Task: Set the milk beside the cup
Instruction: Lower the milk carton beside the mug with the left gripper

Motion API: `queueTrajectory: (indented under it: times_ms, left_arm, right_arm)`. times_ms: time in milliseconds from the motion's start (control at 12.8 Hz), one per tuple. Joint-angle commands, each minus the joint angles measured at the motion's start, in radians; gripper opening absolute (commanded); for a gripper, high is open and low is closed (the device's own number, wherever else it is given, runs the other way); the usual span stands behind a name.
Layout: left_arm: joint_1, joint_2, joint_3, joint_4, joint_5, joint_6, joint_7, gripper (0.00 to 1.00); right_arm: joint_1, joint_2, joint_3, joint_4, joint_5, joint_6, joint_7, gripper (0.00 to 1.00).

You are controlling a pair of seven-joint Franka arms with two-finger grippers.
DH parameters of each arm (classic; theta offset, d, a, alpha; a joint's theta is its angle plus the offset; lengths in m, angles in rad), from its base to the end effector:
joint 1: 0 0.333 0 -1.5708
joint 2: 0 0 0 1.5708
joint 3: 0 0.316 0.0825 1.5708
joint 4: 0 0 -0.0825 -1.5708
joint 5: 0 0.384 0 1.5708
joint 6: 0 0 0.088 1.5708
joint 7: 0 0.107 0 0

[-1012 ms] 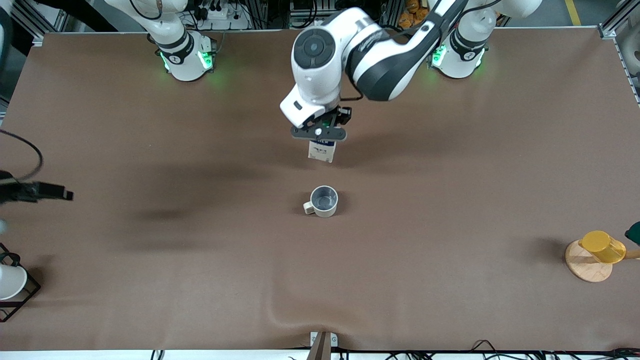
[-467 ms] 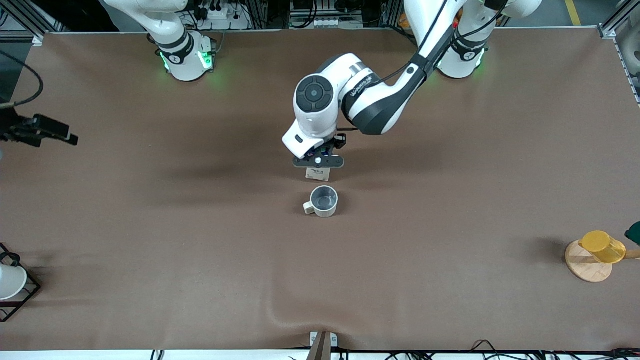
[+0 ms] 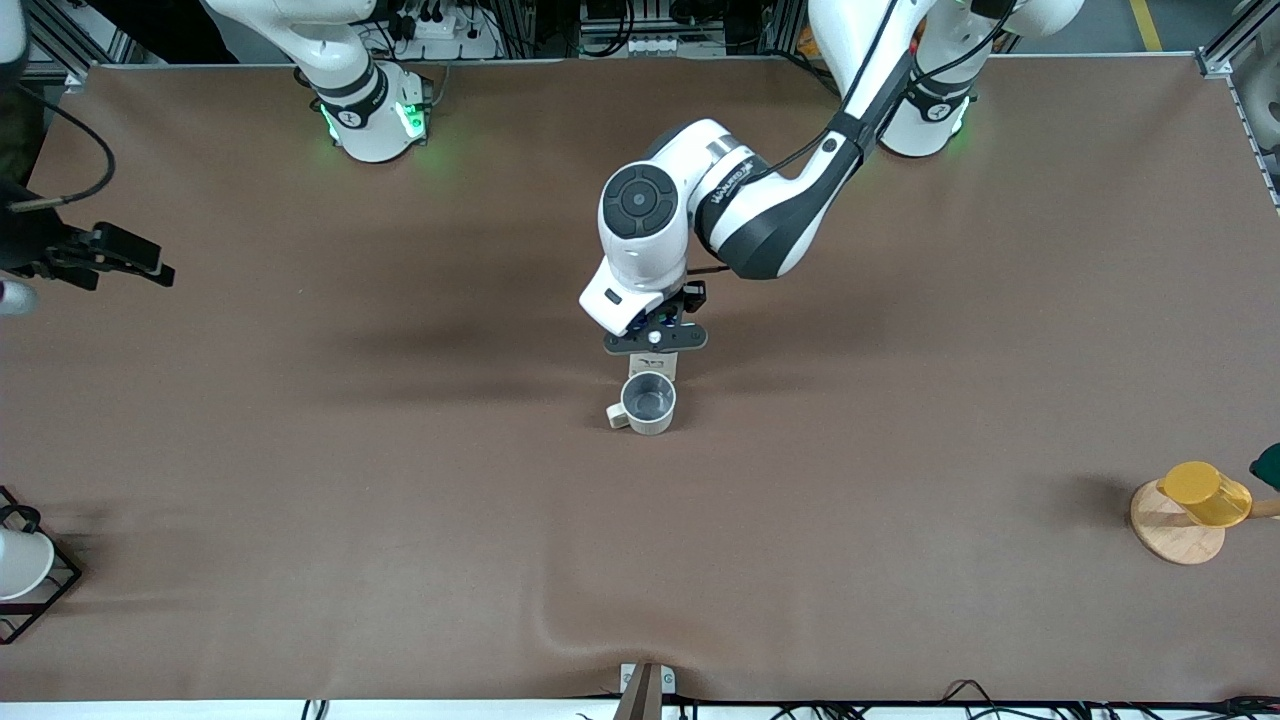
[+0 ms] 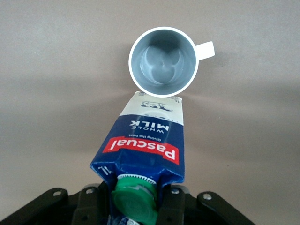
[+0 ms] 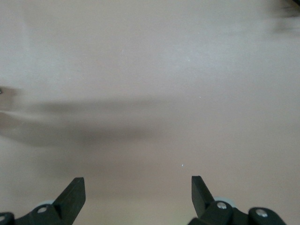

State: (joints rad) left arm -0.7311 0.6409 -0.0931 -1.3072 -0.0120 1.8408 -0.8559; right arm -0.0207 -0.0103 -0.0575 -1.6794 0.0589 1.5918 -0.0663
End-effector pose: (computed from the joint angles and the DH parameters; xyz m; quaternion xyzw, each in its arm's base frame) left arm 0.4979 -0.5180 0.3579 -0.9977 -0.0254 0.0602 0.0163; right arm 0.5478 -0.0369 0.5809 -0.9988 0.0077 0.0364 0.0324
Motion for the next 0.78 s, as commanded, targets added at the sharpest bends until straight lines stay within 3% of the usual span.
queueTrajectory:
  times_ms: [0, 156, 234, 311, 701]
  left_arm:
    - [-0.017, 0.032, 0.015, 0.016, 0.009, 0.031, -0.025, 0.00]
    - [-0.016, 0.034, 0.015, 0.016, 0.009, 0.043, -0.029, 0.00]
    - [-0.013, 0.031, 0.013, 0.016, 0.006, 0.048, -0.035, 0.27]
    - [-0.010, 0.028, 0.013, 0.016, 0.004, 0.048, -0.057, 0.99]
    - [-0.013, -0.047, 0.013, 0.013, 0.001, 0.034, -0.074, 1.00]
  right_arm:
    - [0.018, -0.019, -0.004, -0.026, -0.036, 0.010, 0.030, 1.00]
    - [0.016, -0.019, -0.005, -0.023, -0.034, 0.014, -0.001, 1.00]
    - [0.011, -0.017, -0.007, -0.022, -0.031, 0.019, -0.018, 1.00]
    - [0.010, -0.017, -0.008, -0.022, -0.030, 0.028, -0.021, 1.00]
    - [0.004, -0.016, -0.008, -0.003, -0.027, 0.028, -0.023, 1.00]
